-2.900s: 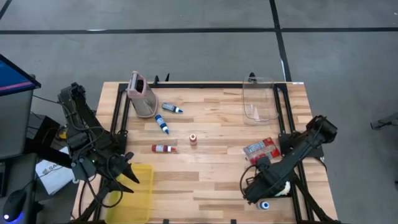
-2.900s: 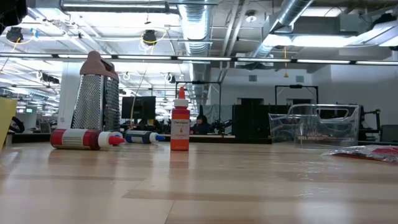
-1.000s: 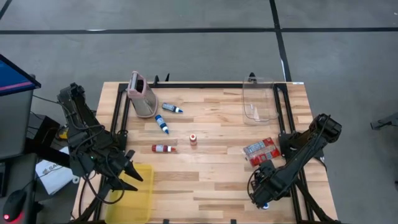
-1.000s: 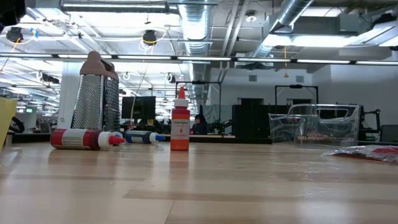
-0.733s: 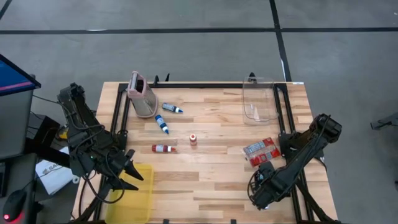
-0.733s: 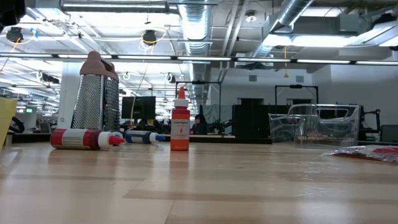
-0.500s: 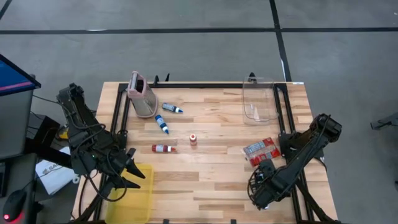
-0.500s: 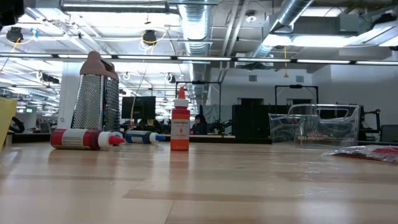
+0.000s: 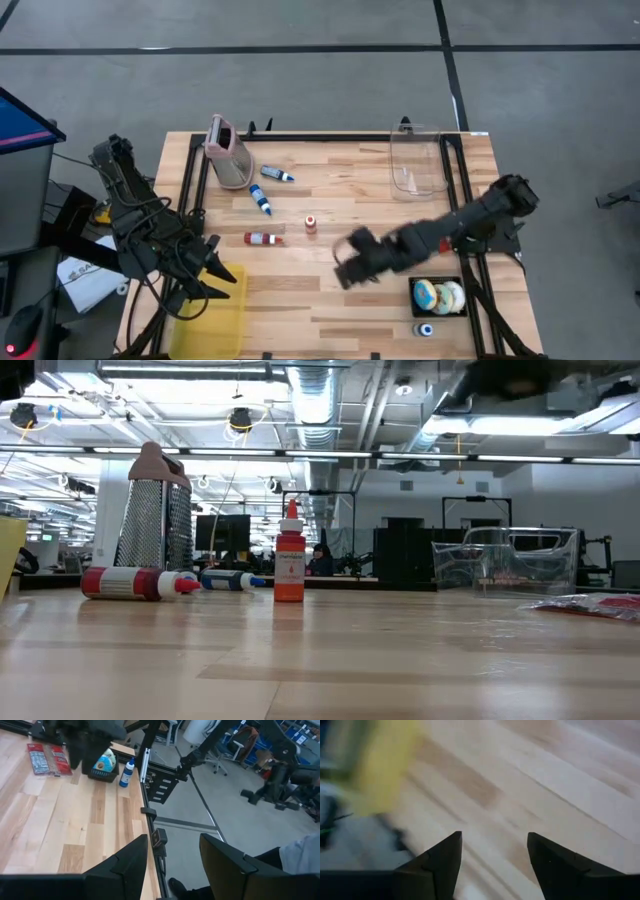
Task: Pick & Place Food Item
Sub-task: Put the red popcorn bag into the yellow bin
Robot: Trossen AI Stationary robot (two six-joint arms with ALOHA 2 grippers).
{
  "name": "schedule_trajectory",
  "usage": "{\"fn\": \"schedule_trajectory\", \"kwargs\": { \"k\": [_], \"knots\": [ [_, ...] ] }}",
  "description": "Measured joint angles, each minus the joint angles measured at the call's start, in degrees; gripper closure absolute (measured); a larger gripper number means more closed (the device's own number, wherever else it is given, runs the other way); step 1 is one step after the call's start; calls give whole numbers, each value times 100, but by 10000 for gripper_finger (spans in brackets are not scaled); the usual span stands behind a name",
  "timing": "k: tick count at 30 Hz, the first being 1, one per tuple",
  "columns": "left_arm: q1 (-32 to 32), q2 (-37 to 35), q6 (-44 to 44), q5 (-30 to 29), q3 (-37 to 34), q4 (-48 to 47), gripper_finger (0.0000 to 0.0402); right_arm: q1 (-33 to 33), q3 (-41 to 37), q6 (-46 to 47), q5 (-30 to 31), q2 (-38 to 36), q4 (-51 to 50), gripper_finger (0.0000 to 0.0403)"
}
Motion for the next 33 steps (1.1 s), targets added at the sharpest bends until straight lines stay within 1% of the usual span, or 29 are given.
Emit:
{"fn": "schedule_trajectory", "kwargs": {
  "k": [1,2,3,5,7,10,13,15,19,21,24,28,33],
  "knots": [
    [0,0,1,0,0,11,225,-172,-13,-256,-221,0,268,186],
    [-2,0,1,17,0,34,225,-320,-15,-340,-419,0,305,188],
    [-2,0,14,32,0,61,225,-447,-17,-288,-588,-1,83,191],
    [-5,0,95,33,0,117,225,-654,-35,-49,-873,-1,-757,202],
    [-7,0,110,32,0,133,225,-777,-41,69,-890,24,-1614,215],
    [-7,0,253,30,0,136,225,-832,-43,189,-862,235,-2423,235],
    [-7,0,354,27,0,183,225,-781,-37,124,-913,564,-2866,249],
    [-7,0,392,26,0,216,225,-679,-39,25,-914,812,-3171,251],
    [4,-2,382,26,0,255,225,-457,-39,0,-916,1364,-3437,239],
    [4,0,363,15,0,277,225,-372,-37,203,-908,1592,-3547,226],
    [4,-1,275,8,0,373,225,-284,-39,542,-699,1948,-3595,203],
    [4,0,213,-7,0,465,225,-236,-37,753,-456,2399,-3634,178],
    [72,-1,-58,-4,0,491,225,-194,-14,771,-291,2799,-3803,168]
  ]
}}
